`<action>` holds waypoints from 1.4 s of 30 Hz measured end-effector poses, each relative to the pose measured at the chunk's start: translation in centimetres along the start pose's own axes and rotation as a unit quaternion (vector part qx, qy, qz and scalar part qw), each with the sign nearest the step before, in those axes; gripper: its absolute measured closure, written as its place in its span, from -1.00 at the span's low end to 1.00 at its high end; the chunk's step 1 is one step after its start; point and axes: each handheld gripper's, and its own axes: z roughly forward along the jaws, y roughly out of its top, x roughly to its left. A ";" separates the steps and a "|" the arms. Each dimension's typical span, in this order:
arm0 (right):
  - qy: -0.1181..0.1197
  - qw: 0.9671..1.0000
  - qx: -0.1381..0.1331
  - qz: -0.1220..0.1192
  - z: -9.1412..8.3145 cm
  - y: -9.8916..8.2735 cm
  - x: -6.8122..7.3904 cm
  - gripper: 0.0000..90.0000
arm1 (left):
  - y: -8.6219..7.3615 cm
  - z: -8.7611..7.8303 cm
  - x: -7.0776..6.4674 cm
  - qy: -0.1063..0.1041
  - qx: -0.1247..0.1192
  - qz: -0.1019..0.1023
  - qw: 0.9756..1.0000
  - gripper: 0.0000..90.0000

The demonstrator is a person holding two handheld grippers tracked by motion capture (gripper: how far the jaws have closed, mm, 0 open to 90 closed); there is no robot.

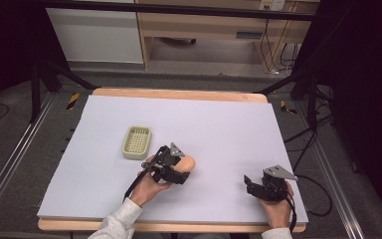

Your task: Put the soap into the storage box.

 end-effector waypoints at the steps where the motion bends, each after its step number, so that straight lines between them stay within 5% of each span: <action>1: 0.001 1.000 0.000 0.001 0.0 0.0 0.0 -0.47 | 0.0 -0.3 0.1 0.001 -0.005 -0.004 1.000 -0.31; 26: 0.000 1.000 -0.001 0.001 -0.1 0.0 0.0 -0.50 | -0.8 -3.4 2.1 0.034 -0.019 -0.030 0.999 -0.31; 42: -0.002 1.000 -0.001 0.000 -0.1 0.0 0.0 -0.51 | -1.2 -5.0 4.1 0.057 -0.041 -0.060 0.996 -0.31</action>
